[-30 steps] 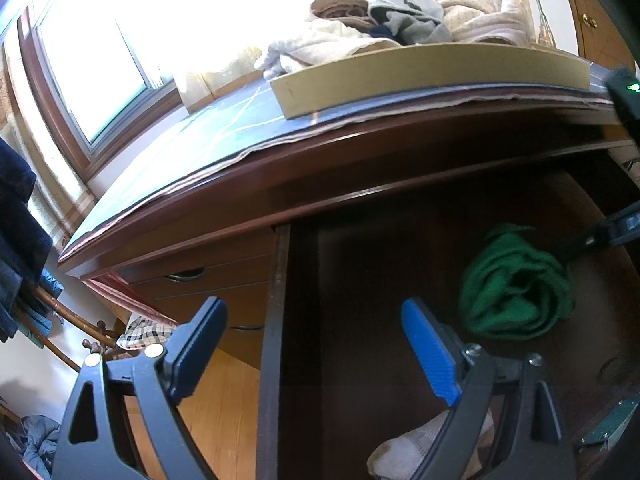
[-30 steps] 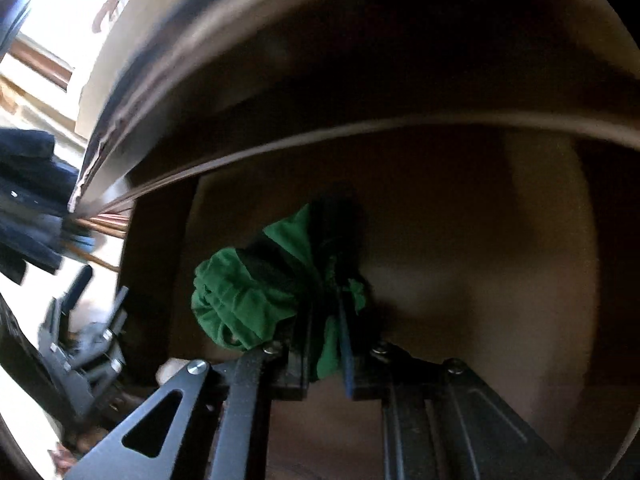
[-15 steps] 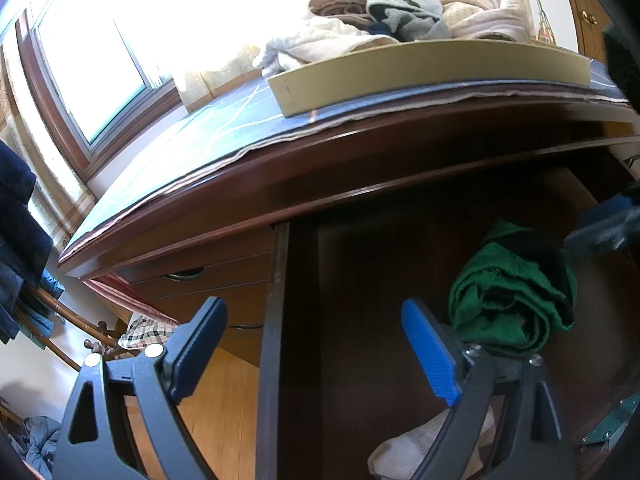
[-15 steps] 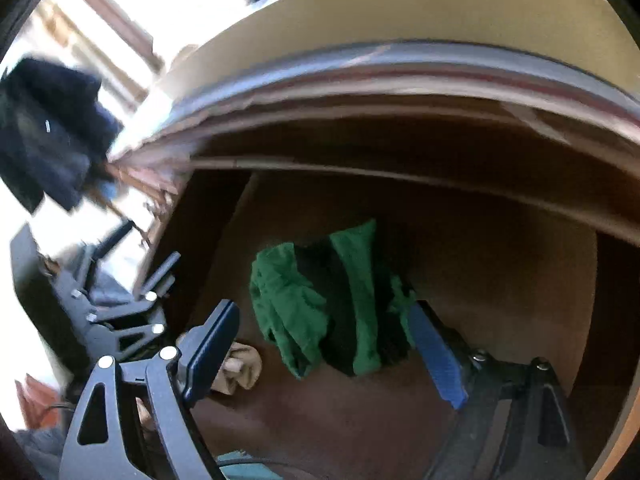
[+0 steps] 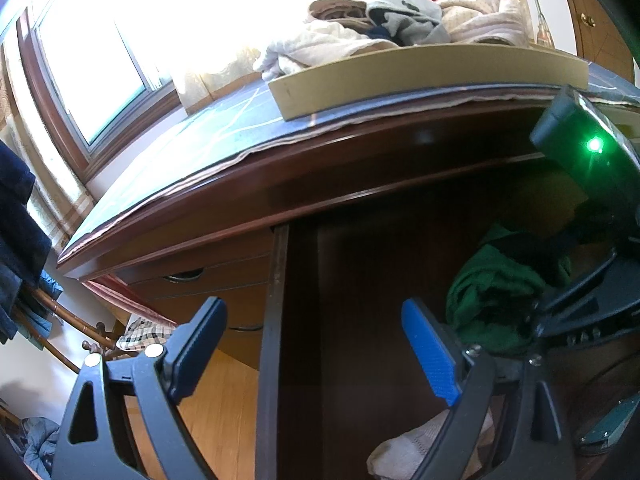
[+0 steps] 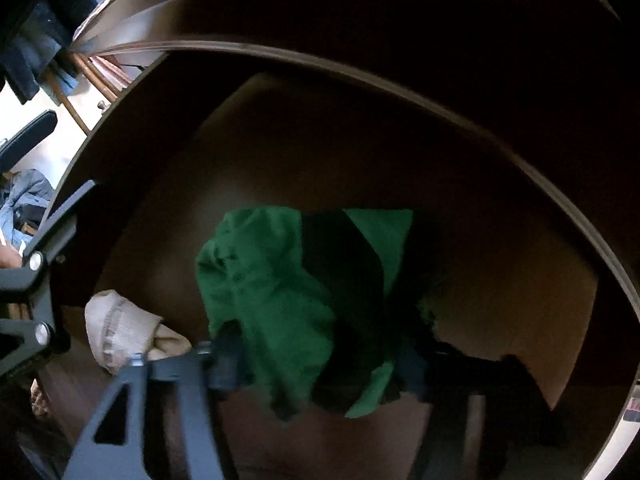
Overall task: Take underwear out of drawer
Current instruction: 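Close the right gripper on the green garment and lift it, then carry the green garment with the right gripper over the tray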
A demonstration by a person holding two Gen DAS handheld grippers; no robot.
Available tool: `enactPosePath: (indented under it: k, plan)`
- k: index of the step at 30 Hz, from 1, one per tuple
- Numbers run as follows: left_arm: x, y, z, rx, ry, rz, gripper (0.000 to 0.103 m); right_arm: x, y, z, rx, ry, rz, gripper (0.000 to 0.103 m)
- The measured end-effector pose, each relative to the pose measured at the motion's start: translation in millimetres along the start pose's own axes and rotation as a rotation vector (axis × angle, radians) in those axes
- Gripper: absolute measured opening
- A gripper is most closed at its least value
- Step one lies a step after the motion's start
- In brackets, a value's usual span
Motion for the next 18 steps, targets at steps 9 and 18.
enactPosePath:
  k: [9,18]
  plan:
    - [-2,-2,-1,0.007,0.001,0.001,0.091,-30,-16,-13,0.07,-0.129,0.063,0.019]
    - [-2,-4,0,0.011,0.002,0.004,0.091,-86,-41,-53,0.178,-0.271,0.143,0.018]
Point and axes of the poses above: each gripper's, at about its wrist camera, not at the fingertips, and x roughly the way its jaws point, y to its left, z to its top, the point moved 1 cm from there along x, roughly the way its jaws point, and after that the axes turned 2 degrees about x, right-handed, at the moved point
